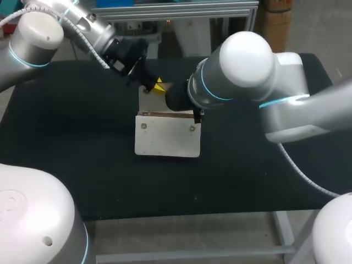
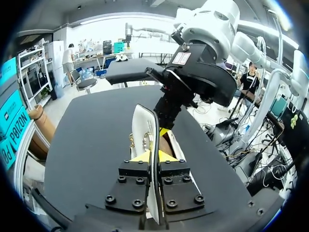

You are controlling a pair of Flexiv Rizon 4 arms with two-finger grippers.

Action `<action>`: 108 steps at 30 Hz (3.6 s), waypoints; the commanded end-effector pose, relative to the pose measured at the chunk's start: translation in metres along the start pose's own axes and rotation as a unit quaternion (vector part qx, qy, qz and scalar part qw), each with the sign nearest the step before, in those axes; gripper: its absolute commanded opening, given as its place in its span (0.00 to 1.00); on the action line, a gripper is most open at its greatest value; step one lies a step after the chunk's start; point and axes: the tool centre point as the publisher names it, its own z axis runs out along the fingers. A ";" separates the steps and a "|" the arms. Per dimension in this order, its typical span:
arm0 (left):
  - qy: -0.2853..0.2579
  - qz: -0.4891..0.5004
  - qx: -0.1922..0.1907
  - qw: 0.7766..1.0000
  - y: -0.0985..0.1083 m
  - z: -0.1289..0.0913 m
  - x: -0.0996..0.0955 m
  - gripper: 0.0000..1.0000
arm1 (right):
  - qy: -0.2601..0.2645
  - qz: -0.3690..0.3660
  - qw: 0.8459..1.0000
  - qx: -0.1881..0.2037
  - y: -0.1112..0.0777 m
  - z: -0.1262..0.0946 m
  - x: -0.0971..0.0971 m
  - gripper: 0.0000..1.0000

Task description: Pick up the bag, open it, inspect its contents, close it, and place it on the opposite side

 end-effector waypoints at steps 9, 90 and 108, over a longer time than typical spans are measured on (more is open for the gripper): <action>-0.112 0.023 -0.018 0.993 -0.009 -0.017 -0.011 0.00 | -0.038 0.011 0.999 0.001 -0.009 -0.026 -0.001 0.00; -0.006 -0.046 0.058 0.997 -0.006 -0.017 0.026 0.00 | -0.056 -0.002 0.998 -0.015 0.012 0.001 0.015 0.00; -0.007 -0.046 0.056 0.997 -0.007 -0.016 0.025 0.00 | -0.025 0.029 0.999 0.008 0.016 0.026 0.016 0.00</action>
